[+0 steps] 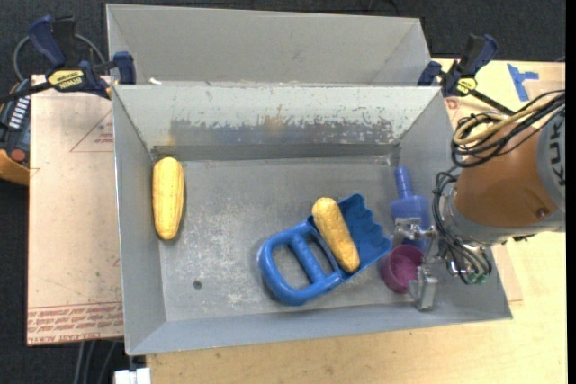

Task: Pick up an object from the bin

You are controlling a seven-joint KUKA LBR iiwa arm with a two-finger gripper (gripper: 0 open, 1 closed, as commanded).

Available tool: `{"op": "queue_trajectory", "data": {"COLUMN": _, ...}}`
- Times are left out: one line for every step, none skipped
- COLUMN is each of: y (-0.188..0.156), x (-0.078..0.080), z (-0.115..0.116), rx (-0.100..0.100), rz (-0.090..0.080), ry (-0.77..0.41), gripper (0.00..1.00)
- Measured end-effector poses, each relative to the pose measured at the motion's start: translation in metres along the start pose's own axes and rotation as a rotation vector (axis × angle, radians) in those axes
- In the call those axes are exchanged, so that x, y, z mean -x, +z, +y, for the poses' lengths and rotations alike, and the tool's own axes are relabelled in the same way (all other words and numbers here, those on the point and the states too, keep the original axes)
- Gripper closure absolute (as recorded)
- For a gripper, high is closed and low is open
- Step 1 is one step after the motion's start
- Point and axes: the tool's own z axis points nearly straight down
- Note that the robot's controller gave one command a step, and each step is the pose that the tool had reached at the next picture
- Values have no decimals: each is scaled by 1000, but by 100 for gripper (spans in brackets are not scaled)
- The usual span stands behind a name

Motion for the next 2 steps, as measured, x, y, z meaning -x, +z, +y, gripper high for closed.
{"op": "queue_trajectory", "data": {"y": -61, "x": -12, "z": 6, "rx": -4, "rz": -16, "ry": -116, "gripper": 0}}
{"op": "queue_trajectory", "data": {"y": -2, "x": 0, "z": 0, "rx": 2, "rz": 5, "ry": -1, "gripper": 0}}
